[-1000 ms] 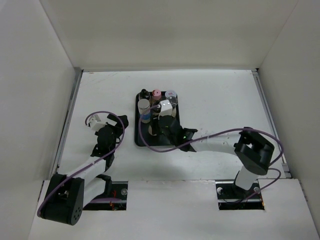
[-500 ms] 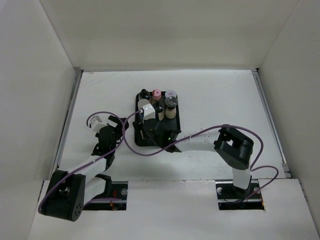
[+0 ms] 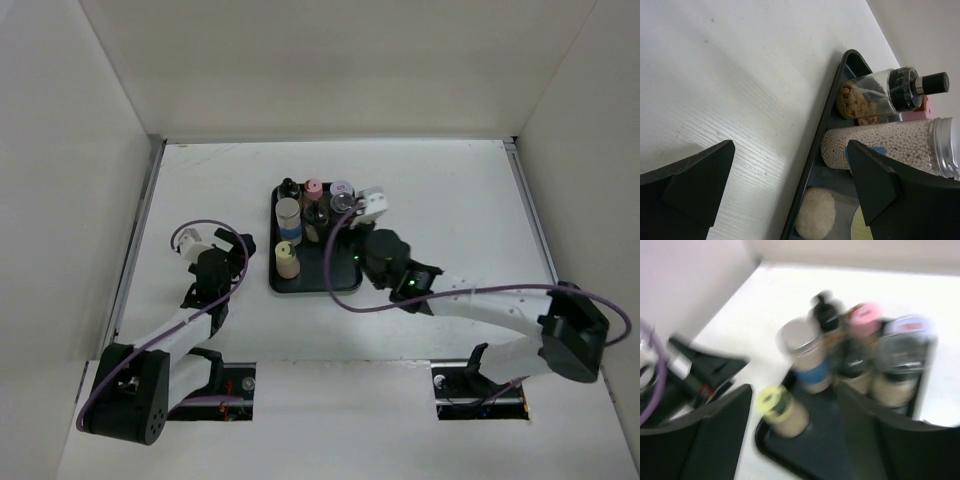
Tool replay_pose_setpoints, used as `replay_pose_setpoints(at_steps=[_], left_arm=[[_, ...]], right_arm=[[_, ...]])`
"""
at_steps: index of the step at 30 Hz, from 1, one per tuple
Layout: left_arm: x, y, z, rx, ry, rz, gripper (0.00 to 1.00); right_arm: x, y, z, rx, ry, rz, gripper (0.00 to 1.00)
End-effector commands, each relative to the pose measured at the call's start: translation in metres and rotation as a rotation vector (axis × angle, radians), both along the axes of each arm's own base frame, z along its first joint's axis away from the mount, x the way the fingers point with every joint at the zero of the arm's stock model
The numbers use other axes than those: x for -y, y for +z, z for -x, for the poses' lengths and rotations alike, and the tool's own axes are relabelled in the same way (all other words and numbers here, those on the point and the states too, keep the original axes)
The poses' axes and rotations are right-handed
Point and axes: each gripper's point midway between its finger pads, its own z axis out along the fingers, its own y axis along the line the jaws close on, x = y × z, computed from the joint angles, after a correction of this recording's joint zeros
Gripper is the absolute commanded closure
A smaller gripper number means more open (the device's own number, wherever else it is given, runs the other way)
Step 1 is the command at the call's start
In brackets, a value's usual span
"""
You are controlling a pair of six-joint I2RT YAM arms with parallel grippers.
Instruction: Organize the condiment bottles
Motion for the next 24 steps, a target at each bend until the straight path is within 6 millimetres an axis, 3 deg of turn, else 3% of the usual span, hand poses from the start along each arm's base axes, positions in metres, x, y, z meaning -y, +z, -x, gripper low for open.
replay_pose_setpoints(at_steps=[1, 3, 6, 9, 12, 17, 24], left_arm=[[-0.003, 0.013, -0.011, 0.016, 0.018, -0.002, 0.0], [-0.004, 0.013, -0.011, 0.012, 0.023, -0.004, 0.0], [-0.009, 0.014, -0.01, 0.018, 0.044, -0.005, 0.0], [-0.012, 0.015, -0.01, 0.022, 0.055, -0.01, 0.0], [-0.014, 0.015, -0.01, 0.027, 0.063, -0.015, 0.0], [-0.01, 0.012, -0.012, 0.015, 0.048, -0.015, 0.0], [-0.003, 0.014, -0.013, 0.021, 0.021, -0.01, 0.0]], right_arm=[[0.069, 0.002, -0.029, 0.015, -0.208, -0.142, 0.36], [0.105, -0.012, -0.041, -0.018, -0.304, -0.19, 0.53], [0.153, -0.043, -0.055, -0.101, -0.429, -0.273, 0.7], [0.177, -0.069, -0.067, -0.17, -0.477, -0.296, 0.75], [0.181, -0.085, -0.073, -0.212, -0.481, -0.297, 0.76], [0.174, -0.088, -0.076, -0.217, -0.453, -0.277, 0.7], [0.165, -0.094, -0.078, -0.223, -0.414, -0.26, 0.44]])
